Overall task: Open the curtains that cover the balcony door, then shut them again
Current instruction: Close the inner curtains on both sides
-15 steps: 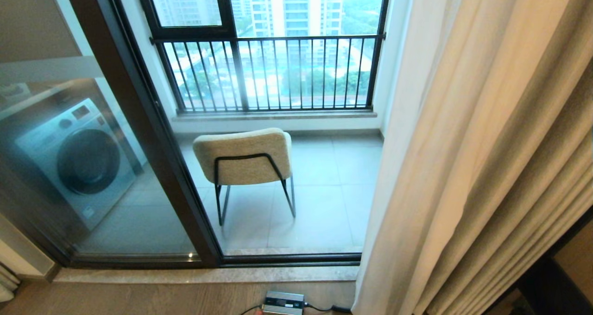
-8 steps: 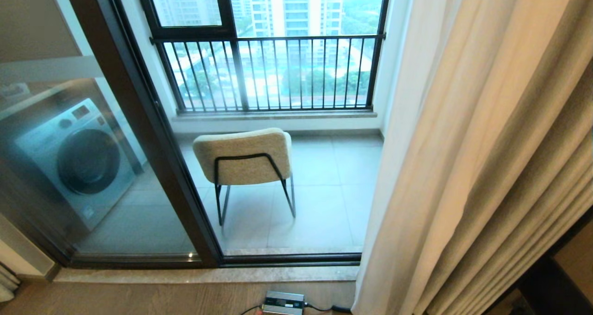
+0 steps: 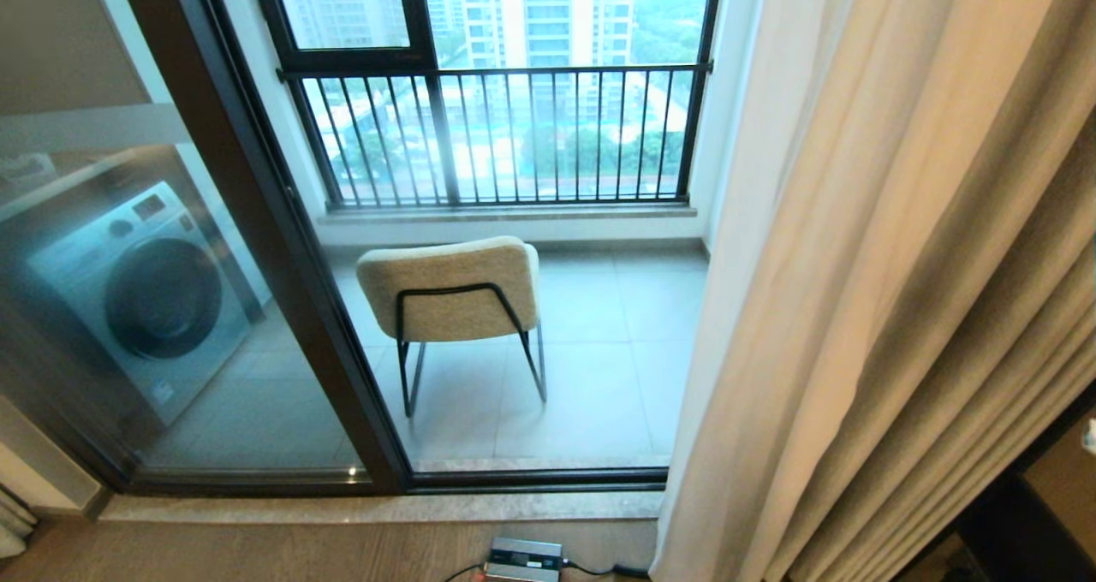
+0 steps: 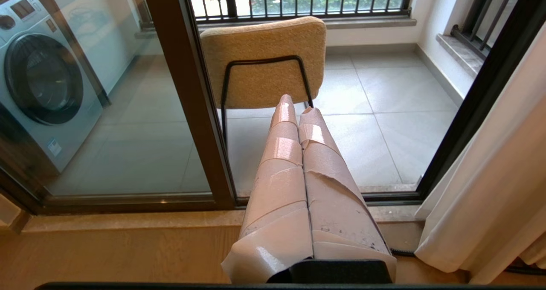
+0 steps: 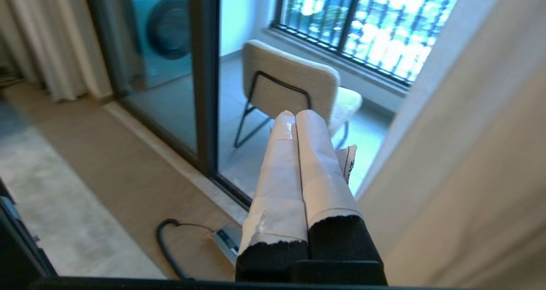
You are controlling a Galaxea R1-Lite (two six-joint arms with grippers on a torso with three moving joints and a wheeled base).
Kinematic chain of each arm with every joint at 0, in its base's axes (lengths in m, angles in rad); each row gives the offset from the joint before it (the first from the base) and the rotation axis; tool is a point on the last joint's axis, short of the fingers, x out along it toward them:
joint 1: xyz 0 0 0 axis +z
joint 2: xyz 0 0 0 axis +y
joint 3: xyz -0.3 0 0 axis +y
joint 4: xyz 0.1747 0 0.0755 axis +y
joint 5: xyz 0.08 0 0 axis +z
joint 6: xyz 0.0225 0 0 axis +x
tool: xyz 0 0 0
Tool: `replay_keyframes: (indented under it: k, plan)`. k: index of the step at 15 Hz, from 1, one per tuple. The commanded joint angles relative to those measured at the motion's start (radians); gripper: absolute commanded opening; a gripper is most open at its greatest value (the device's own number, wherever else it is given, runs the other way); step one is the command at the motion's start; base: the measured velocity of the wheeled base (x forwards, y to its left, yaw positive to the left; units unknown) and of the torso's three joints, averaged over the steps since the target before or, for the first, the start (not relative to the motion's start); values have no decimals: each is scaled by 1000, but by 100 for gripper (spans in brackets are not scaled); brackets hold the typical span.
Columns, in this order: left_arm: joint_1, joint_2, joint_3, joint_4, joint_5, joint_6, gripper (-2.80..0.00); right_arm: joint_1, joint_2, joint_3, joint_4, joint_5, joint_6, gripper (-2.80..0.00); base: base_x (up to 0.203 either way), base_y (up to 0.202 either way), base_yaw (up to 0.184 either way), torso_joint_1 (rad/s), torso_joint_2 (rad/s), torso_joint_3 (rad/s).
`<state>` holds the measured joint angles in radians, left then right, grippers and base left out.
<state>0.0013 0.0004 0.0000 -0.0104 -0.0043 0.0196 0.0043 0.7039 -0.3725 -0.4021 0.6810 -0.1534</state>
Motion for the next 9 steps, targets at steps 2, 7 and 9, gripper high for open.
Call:
replay_keyframes:
  k: [2, 7, 9]
  plan:
    - [0, 0, 0, 0, 0, 0, -280, 2, 196, -114, -6, 20, -1, -280, 0, 0, 0, 0, 0, 0]
    - [0, 0, 0, 0, 0, 0, -280, 32, 525, -473, -38, 10, -6, -280, 0, 0, 0, 0, 0, 0]
    - [0, 0, 0, 0, -1, 0, -280, 82, 636, -594, -43, -23, -11, -280, 0, 0, 0, 0, 0, 0]
